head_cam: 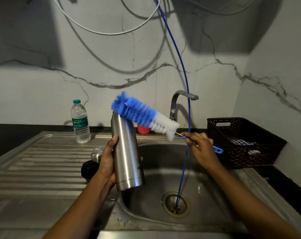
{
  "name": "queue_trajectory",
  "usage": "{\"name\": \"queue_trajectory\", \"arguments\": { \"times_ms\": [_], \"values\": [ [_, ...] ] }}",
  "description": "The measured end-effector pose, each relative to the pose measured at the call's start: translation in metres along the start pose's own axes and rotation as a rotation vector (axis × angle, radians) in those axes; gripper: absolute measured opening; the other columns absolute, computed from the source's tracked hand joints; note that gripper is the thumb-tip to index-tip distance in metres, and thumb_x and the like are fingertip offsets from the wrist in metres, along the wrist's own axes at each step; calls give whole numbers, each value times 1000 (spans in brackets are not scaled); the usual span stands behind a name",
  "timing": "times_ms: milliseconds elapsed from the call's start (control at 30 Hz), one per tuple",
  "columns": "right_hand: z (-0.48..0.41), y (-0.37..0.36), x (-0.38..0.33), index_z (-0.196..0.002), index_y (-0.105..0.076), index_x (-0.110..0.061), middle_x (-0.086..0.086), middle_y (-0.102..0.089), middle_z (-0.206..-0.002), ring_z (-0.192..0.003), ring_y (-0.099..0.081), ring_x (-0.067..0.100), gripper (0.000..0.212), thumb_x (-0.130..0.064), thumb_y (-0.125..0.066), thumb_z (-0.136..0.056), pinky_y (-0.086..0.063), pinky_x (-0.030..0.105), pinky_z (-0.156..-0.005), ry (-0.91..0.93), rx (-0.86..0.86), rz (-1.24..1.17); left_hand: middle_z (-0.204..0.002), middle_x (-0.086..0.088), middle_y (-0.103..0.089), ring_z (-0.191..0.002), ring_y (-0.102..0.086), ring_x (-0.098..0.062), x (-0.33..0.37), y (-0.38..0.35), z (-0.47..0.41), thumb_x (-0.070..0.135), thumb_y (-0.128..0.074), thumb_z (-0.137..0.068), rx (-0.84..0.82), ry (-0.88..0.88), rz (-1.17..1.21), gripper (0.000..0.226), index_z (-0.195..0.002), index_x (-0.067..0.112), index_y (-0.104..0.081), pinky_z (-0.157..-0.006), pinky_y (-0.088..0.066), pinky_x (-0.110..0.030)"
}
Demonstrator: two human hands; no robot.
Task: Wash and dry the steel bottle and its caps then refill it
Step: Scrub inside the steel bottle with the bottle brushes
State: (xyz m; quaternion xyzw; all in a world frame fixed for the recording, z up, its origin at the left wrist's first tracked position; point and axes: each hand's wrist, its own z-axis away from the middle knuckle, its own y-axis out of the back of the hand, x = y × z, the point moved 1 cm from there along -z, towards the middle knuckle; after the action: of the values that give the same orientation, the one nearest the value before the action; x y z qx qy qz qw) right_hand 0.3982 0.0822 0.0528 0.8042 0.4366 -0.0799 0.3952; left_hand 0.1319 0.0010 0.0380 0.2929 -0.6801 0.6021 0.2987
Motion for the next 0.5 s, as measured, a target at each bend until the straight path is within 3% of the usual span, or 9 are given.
{"name": "queue_trajectory", "arguments": {
  "times_ms": [133, 233, 333, 400, 500],
  "values": [
    [3, -2, 4, -114, -53, -42, -19, -49, -82, -90, -41, 9, 25, -24, -49, -96, -21, 29, -76, -10, -24, 26, -86, -18, -67, -68, -67, -30, 1, 4, -2, 55, -91, -33, 37, -17, 6, 98, -111, 3, -61, -66, -59, -39],
    [7, 12, 26, -110, -53, -44, -18, -52, -81, -91, -47, 16, 27, -22, -51, -95, -20, 30, -73, -67, 6, 24, -97, -19, -66, -79, -67, -30, 2, 7, -4, 53, -90, -41, 36, -33, 46, 98, -120, 4, -59, -78, -56, -42],
    [3, 7, 9, -112, -55, -42, -12, -56, -82, -89, -46, 14, 24, -29, -47, -94, -18, 28, -70, -1, 27, 13, -114, -22, -60, -91, -64, -32, 1, 4, -2, 47, -89, -45, 42, -32, 62, 104, -131, 0, -54, -86, -53, -44],
    [0, -3, -8, -115, -55, -41, -12, -55, -85, -88, -41, 9, 25, -31, -45, -94, -18, 27, -70, 44, 0, 33, -115, -23, -61, -91, -65, -34, -1, 2, -1, 48, -86, -46, 36, -25, 56, 103, -131, -1, -53, -84, -53, -44],
    [0, -1, 0, -115, -55, -42, -14, -54, -84, -89, -43, 11, 25, -29, -47, -94, -17, 27, -68, 35, 3, 56, -97, -21, -67, -77, -68, -32, 0, 2, 0, 55, -86, -42, 24, -11, 38, 104, -124, -1, -55, -71, -58, -39]
  ]
}}
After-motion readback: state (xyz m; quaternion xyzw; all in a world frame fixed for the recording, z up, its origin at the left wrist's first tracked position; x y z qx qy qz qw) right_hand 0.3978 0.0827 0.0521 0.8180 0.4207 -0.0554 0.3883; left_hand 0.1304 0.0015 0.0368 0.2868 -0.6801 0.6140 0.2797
